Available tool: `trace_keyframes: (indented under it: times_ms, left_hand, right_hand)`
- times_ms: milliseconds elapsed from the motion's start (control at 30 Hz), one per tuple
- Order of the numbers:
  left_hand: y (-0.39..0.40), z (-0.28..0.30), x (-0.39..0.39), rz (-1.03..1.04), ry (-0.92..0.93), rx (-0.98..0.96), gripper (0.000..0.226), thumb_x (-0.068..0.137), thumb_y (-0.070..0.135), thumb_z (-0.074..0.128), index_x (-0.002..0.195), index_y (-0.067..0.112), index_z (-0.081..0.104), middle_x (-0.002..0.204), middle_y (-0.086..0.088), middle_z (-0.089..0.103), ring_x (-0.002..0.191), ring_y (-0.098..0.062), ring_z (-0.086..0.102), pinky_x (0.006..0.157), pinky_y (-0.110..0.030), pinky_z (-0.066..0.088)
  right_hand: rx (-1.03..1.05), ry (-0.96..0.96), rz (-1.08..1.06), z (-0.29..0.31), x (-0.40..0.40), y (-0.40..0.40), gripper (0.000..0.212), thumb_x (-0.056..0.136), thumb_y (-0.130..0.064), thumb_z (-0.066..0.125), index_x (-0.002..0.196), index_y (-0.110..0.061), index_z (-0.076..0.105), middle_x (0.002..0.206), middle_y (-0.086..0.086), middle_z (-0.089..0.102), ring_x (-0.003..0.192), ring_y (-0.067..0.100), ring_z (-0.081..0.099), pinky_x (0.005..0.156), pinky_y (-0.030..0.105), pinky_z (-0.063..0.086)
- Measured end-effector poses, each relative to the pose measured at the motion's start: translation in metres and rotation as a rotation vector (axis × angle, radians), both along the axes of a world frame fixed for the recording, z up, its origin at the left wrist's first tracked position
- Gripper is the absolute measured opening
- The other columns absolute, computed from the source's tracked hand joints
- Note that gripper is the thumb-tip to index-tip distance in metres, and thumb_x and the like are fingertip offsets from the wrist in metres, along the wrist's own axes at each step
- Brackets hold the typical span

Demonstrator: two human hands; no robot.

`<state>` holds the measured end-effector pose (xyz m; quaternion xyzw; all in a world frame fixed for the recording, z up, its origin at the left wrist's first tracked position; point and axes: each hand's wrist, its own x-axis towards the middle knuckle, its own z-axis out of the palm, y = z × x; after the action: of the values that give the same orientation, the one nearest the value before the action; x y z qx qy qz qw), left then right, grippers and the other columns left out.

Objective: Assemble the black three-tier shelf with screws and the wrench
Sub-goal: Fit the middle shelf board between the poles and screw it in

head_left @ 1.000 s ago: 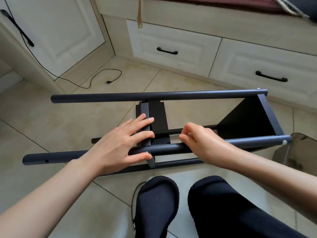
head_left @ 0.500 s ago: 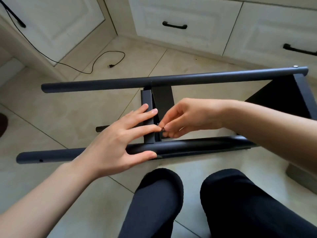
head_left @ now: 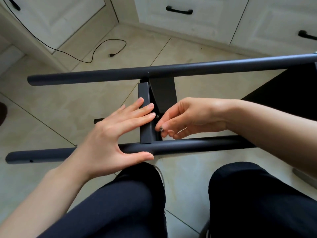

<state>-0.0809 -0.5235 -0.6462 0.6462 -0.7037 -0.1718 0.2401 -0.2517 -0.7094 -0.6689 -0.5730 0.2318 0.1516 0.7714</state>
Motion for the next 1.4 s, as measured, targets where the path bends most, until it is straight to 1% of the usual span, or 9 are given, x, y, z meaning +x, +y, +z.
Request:
trace_keyframes:
  times_ms: [200,300,467,633,833,967,1033,1300,1400]
  left_hand:
    - [-0.002,0.002,-0.001,0.0,0.009,0.004,0.079,0.076,0.052,0.073,0.144,0.019,0.049,0.154,0.011,0.042,0.15,-0.01,0.029,0.122,-0.041,0.025]
    - [-0.002,0.002,0.0,0.008,0.012,0.009,0.079,0.076,0.052,0.073,0.143,0.019,0.051,0.154,0.01,0.044,0.149,-0.01,0.03,0.121,-0.041,0.026]
    - [-0.003,0.003,-0.001,0.008,0.009,0.012,0.077,0.076,0.053,0.072,0.142,0.019,0.053,0.153,0.01,0.045,0.149,-0.009,0.03,0.121,-0.039,0.026]
    - [-0.004,0.004,-0.001,0.013,0.01,0.015,0.077,0.075,0.053,0.072,0.142,0.02,0.053,0.153,0.012,0.044,0.149,-0.009,0.03,0.121,-0.04,0.026]
    - [-0.005,0.004,0.0,0.003,0.011,0.011,0.078,0.076,0.052,0.073,0.143,0.021,0.05,0.154,0.012,0.043,0.149,-0.01,0.03,0.121,-0.041,0.026]
    - [-0.006,0.004,0.0,-0.002,-0.001,0.014,0.078,0.076,0.052,0.072,0.143,0.018,0.052,0.154,0.011,0.043,0.149,-0.01,0.03,0.121,-0.04,0.026]
    - [-0.006,0.004,0.0,-0.001,-0.004,0.013,0.078,0.076,0.053,0.072,0.143,0.017,0.052,0.154,0.01,0.043,0.149,-0.01,0.03,0.121,-0.04,0.026]
    - [-0.006,0.005,0.0,-0.004,-0.005,0.014,0.077,0.076,0.053,0.072,0.142,0.019,0.052,0.154,0.01,0.044,0.149,-0.01,0.03,0.121,-0.041,0.026]
    - [-0.006,0.005,0.0,-0.003,-0.007,0.017,0.077,0.076,0.053,0.072,0.142,0.019,0.052,0.154,0.01,0.044,0.149,-0.009,0.029,0.121,-0.041,0.026]
  right_hand:
    - [-0.043,0.015,0.023,0.0,0.008,0.0,0.013,0.091,-0.004,0.066,0.099,-0.013,0.07,0.091,0.01,0.072,0.085,0.017,0.064,0.076,0.025,0.057]
    - [-0.075,0.021,0.027,0.001,0.009,-0.002,0.018,0.093,-0.004,0.063,0.097,-0.016,0.075,0.091,0.009,0.074,0.08,0.013,0.068,0.075,0.025,0.058]
    - [-0.047,0.022,0.012,0.0,0.008,0.001,0.006,0.091,-0.007,0.066,0.094,-0.008,0.071,0.093,0.011,0.076,0.079,0.015,0.072,0.077,0.024,0.058]
    - [-0.016,0.041,0.001,0.003,0.014,0.003,0.007,0.094,-0.008,0.062,0.098,-0.005,0.067,0.095,0.013,0.076,0.085,0.018,0.074,0.075,0.024,0.058]
    - [-0.066,0.064,0.001,0.005,0.024,0.011,0.008,0.096,-0.014,0.061,0.092,-0.009,0.066,0.081,0.002,0.073,0.08,0.013,0.069,0.072,0.022,0.057]
    - [-0.027,0.094,0.019,0.002,0.028,0.019,0.04,0.095,-0.006,0.058,0.058,-0.016,0.069,0.067,-0.002,0.065,0.06,0.006,0.06,0.058,0.014,0.05]
    - [-0.001,0.104,0.027,0.002,0.029,0.021,0.048,0.095,-0.004,0.057,0.049,-0.018,0.068,0.065,-0.001,0.064,0.054,0.005,0.06,0.054,0.014,0.049]
    - [0.0,0.181,0.046,0.001,0.031,0.022,0.019,0.096,-0.007,0.057,0.079,-0.006,0.066,0.074,0.006,0.061,0.06,0.01,0.06,0.058,0.017,0.052]
    - [0.059,0.198,0.049,0.001,0.03,0.019,0.018,0.096,-0.009,0.057,0.08,-0.005,0.064,0.075,0.007,0.061,0.059,0.011,0.061,0.055,0.017,0.053]
